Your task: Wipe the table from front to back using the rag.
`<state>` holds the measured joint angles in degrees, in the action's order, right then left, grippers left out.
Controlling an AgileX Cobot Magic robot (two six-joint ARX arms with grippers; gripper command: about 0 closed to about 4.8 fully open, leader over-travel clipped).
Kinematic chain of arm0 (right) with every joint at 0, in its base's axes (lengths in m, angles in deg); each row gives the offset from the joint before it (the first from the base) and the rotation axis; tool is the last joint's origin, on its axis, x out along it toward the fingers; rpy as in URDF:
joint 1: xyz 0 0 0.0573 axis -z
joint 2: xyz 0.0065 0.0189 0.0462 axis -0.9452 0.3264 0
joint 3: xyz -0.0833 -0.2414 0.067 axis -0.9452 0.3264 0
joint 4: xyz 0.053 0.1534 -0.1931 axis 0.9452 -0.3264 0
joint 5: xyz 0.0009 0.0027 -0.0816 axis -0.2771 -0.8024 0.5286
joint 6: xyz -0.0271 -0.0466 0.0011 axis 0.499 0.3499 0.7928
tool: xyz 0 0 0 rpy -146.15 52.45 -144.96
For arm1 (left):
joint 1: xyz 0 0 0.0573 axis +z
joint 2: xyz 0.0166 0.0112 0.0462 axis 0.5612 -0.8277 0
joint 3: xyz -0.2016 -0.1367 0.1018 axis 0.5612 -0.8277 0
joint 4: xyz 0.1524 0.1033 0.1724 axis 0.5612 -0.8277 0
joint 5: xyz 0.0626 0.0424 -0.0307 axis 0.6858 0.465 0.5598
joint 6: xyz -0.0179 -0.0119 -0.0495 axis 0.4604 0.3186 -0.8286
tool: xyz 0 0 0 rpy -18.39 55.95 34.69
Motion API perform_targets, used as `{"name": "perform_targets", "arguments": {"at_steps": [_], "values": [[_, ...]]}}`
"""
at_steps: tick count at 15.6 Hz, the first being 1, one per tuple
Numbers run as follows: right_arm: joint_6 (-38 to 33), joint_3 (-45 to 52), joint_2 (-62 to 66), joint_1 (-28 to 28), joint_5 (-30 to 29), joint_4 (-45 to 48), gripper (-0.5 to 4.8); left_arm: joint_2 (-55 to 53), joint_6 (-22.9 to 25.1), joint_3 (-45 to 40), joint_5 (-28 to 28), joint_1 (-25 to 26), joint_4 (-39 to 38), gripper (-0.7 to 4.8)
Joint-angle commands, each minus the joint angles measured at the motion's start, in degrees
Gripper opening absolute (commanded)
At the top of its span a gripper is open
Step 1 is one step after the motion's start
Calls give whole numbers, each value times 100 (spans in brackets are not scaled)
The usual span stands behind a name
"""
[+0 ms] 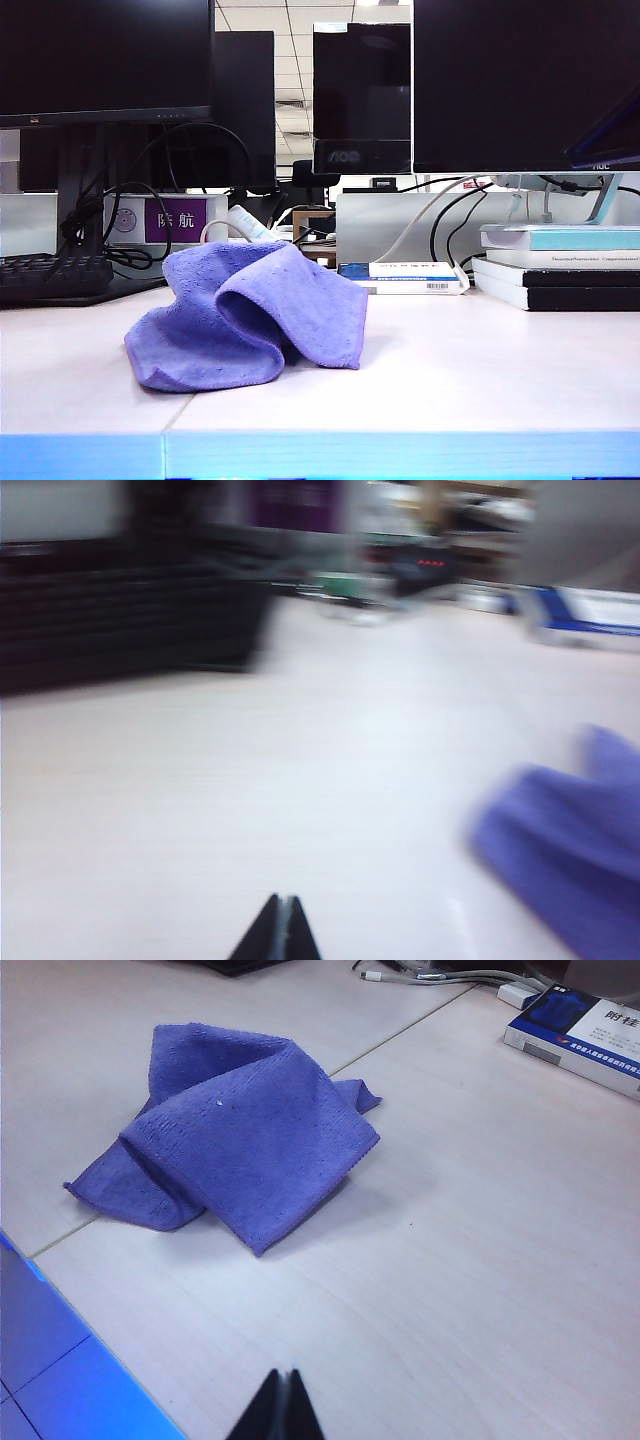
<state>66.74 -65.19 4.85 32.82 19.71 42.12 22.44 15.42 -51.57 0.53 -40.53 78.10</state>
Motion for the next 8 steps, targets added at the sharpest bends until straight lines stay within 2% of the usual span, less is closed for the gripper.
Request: {"name": "perform_targets", "arguments": {"at_steps": [1, 7, 8], "values": [[2, -20, -11, 0, 2, 66, 0, 13, 490, -2, -22, 356, -361, -3], [2, 61, -68, 15, 4, 125, 0, 13, 492, -2, -22, 356, -350, -1], [153, 601, -411, 527, 271, 920, 0, 13, 492, -2, -22, 356, -350, -1]]}}
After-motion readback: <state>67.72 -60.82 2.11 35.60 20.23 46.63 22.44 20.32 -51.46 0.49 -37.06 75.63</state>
